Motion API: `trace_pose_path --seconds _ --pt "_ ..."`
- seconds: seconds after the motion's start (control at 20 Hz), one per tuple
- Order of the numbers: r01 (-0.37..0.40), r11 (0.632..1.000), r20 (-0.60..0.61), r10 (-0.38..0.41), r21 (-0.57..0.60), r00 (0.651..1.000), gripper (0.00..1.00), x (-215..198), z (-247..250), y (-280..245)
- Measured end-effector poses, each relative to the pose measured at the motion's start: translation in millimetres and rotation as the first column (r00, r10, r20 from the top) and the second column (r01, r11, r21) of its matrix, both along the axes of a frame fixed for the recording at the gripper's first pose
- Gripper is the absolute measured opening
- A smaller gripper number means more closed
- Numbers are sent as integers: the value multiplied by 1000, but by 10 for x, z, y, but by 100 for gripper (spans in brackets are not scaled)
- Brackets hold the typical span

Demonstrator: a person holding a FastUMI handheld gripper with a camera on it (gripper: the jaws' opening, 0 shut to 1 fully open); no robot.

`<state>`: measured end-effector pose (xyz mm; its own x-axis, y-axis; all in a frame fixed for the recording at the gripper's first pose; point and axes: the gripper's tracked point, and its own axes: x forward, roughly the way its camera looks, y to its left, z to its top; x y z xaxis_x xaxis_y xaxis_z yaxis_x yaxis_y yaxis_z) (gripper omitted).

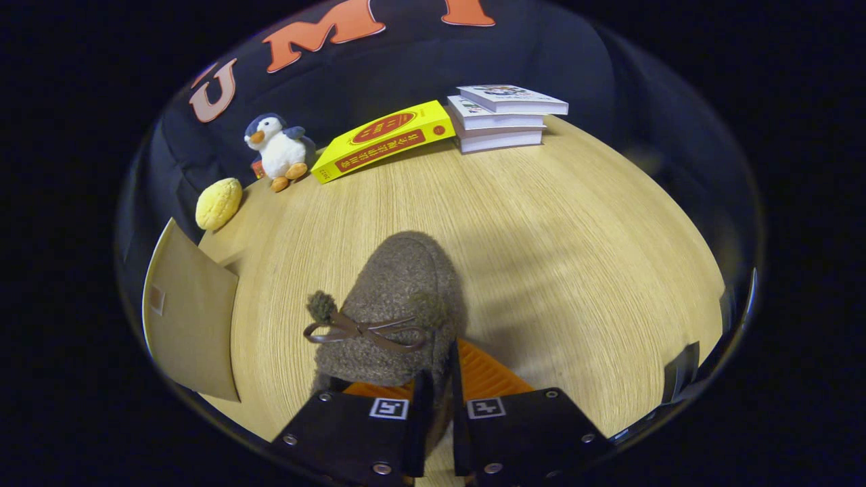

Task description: Open the storage box then place both shoes into the box .Put the left shoe in first, then the right shoe, with the right side of both shoes facing outward in a uniform manner.

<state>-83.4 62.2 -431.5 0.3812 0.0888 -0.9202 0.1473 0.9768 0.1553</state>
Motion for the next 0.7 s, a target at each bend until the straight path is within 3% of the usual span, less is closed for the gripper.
trace_pose_path --seconds 0.05,0.1,0.3,0.7 --pt "5 1000 -8 -5 -1 1000 9 -16 44 9" --pt "13 1000 -12 -13 9 1000 7 -21 115 43" --pt "41 997 -9 -40 58 999 6 72 567 319" --pt "-102 990 106 93 92 990 5 503 1653 1247"
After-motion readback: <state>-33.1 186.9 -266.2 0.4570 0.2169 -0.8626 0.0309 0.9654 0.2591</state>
